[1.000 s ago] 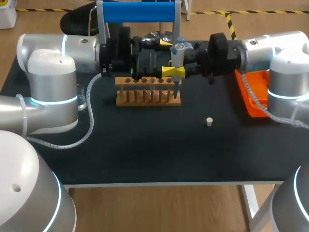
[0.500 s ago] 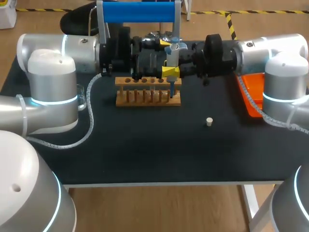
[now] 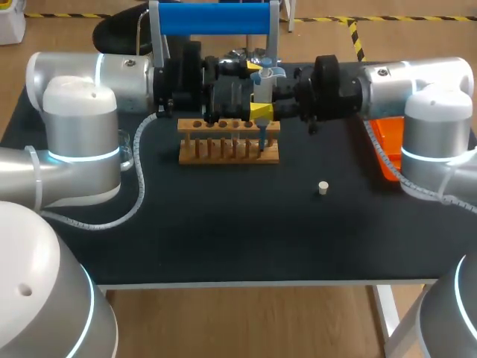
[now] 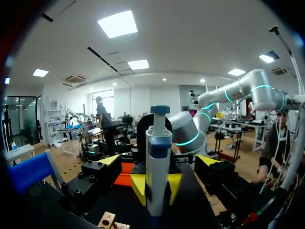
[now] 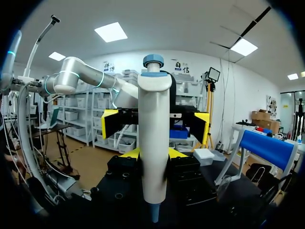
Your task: Invert the test tube, pick up the pipette, mount the tip to pipette, aspirate from beaker and dispense into the tube, eject the tip, return the pipette, and cap with the stopper.
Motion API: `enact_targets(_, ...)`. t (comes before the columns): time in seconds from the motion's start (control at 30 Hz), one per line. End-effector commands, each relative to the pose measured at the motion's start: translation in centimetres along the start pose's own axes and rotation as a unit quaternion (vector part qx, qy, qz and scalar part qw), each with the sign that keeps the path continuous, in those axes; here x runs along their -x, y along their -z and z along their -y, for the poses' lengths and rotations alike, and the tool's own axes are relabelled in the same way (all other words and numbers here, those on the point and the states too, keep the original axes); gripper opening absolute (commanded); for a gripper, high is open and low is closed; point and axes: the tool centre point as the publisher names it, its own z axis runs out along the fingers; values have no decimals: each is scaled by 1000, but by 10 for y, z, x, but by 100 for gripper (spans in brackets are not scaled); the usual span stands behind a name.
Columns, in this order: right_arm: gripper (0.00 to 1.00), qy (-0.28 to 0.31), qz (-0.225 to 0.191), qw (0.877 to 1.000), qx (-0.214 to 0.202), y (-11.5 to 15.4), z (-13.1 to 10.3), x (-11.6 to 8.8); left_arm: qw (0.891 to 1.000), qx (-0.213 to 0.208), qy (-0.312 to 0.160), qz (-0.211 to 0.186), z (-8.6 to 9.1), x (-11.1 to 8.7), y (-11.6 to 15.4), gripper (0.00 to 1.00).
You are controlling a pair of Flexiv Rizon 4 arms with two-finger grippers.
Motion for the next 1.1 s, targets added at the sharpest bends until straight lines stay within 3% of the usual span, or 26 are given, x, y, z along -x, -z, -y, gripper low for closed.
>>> enact_targets(0.03, 0, 2, 5, 1000, 0, -4, -2, -1, 1000, 1, 0, 1, 1, 0, 0, 100)
enact_targets(0.7, 0, 10, 42, 999, 0, 3, 0, 0, 1000, 1, 0, 1, 1, 0, 0, 100)
enact_targets(0.73, 0, 9, 43, 999, 0, 3, 0, 1, 1000, 1, 0, 1, 1, 0, 0, 62)
enact_targets(0.77, 0, 9, 43, 999, 0, 3, 0, 1, 1000, 1, 0, 1, 1, 0, 0, 45)
enact_targets(0.8, 0, 8, 43, 999, 0, 3, 0, 1, 1000, 1, 0, 1, 1, 0, 0, 42)
enact_targets(0.87, 0, 9, 44, 999, 0, 3, 0, 1, 1000, 1, 0, 1, 1, 0, 0, 17)
enact_targets(0.93, 0, 8, 44, 999, 1, 2, 0, 2, 1000, 1, 0, 1, 1, 0, 0, 11)
enact_targets(1.07, 0, 7, 43, 999, 1, 2, 0, 2, 1000, 1, 0, 1, 1, 0, 0, 21)
enact_targets(1.1, 0, 6, 43, 999, 1, 1, 1, 2, 1000, 1, 0, 1, 1, 0, 0, 19)
